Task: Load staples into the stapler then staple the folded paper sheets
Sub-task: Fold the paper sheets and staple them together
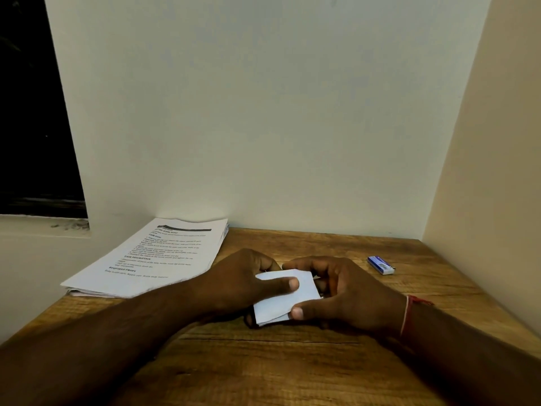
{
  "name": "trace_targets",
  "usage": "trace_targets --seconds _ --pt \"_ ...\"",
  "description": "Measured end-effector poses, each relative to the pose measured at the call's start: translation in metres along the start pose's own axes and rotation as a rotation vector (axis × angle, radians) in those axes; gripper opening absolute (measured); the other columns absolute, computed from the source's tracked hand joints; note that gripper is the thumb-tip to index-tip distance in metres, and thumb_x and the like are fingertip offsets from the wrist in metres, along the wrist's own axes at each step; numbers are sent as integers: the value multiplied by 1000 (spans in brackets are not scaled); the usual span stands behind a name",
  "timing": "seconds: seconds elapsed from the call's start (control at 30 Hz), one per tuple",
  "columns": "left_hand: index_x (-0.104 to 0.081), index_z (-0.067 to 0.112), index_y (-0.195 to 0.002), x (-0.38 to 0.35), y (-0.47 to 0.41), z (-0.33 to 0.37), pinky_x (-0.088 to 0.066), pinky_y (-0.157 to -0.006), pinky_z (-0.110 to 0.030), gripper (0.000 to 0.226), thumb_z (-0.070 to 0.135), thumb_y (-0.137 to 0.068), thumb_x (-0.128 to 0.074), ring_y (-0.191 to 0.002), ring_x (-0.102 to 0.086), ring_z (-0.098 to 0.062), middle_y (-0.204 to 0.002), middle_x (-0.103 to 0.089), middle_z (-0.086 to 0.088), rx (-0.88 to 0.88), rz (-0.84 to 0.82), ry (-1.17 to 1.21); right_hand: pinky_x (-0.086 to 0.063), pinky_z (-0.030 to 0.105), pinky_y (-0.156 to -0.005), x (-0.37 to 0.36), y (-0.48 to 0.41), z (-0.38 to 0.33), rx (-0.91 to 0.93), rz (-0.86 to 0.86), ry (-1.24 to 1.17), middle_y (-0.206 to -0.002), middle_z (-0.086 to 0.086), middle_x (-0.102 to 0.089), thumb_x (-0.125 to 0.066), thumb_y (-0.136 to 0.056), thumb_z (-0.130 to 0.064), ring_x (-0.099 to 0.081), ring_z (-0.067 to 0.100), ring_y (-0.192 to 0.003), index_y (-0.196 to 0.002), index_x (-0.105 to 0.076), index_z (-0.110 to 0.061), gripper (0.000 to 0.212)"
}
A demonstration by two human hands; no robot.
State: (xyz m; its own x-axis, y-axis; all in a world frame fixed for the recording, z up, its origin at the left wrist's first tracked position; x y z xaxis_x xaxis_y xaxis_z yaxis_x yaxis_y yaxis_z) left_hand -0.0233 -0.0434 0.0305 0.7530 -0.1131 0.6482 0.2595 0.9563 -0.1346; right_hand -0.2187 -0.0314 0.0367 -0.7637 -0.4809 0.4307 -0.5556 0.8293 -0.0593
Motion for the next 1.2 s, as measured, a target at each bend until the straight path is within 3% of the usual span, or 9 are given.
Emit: trace_targets --seconds 0.13,0.27,0.37,0.53,0.63,0.73,0.8,0.97,1.2 --pt "-83 10 -88 0 1 -1 -50 -66 -27 49 58 -98 -77 -68 -69 -9 -79 -81 -2 21 -1 72 -57 25 -56 -3 0 1 -30 -2 -113 -116 9 -84 -94 -87 -15 -67 12 -63 -139 -72 -34 60" --pt "-73 15 -70 -2 5 5 -39 -44 -21 54 57 -104 -70 -41 -54 -11 -56 -64 0 24 3 157 -61 34 -62 -1 -4 8 -13 46 -372 -125 24 -75 -90 -91 -29 -72 22 -80 -130 -81 -23 41" --pt "-63 17 -63 -3 8 11 -37 -40 -24 61 61 -106 -62 -36 -51 -13 -53 -58 -2 -19 36 131 -65 39 -84 3 -5 8 -11 136 -355 -121 12 -84 -82 -96 -18 -81 26 -104 -120 -85 -20 24" --pt "-51 25 -55 1 9 16 -37 -53 -18 63 70 -98 -61 -52 -48 -3 -54 -49 8 -174 233 -50 -63 44 -96 12 -5 12 -26 263 -285 -116 4 -86 -81 -98 -26 -81 26 -111 -112 -84 -11 21" --pt "-72 23 -78 5 10 13 -48 -55 -14 45 63 -97 -67 -65 -68 -2 -71 -69 5 -156 268 254 -63 43 -81 17 -5 13 4 368 -436 -108 21 -83 -79 -98 -26 -79 32 -96 -107 -81 -4 24" --pt "-72 14 -100 5 4 6 -65 -63 -45 38 51 -99 -79 -70 -75 -31 -86 -80 -10 -97 234 647 -62 44 -82 24 -5 14 32 464 -530 -110 21 -83 -75 -101 -24 -77 31 -96 -109 -81 -4 21" --pt "-66 8 -95 9 3 2 -66 -71 -58 36 39 -97 -85 -72 -73 -31 -82 -78 -11 -97 310 663 -61 48 -86 31 -6 17 37 525 -534 -111 17 -83 -74 -102 -25 -76 33 -100 -109 -81 -8 20" --pt "-75 21 -74 9 4 6 -61 -79 -47 29 37 -95 -88 -83 -75 -23 -80 -79 -1 -75 303 595 -64 49 -87 32 -5 14 42 575 -458 -106 5 -85 -74 -102 -31 -78 37 -108 -102 -85 -19 15" --pt "-91 18 -91 9 10 8 -66 -92 -44 21 38 -95 -86 -92 -86 -19 -96 -89 -3 20 272 534 -66 54 -83 23 -5 8 27 512 -368 -102 -3 -85 -77 -99 -32 -78 32 -104 -99 -88 -22 15"
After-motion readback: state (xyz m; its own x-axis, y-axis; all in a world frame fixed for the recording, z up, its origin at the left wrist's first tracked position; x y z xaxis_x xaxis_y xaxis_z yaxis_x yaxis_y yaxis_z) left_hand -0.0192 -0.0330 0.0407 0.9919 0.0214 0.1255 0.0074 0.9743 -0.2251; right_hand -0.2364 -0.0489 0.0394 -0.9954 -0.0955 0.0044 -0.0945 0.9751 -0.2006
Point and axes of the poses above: each hand's wrist, its own y-axis away from the middle knuckle, its own x-axis out of the back of the hand, z = x × y, the point moved 6 cm from there along -y, towards the middle knuckle
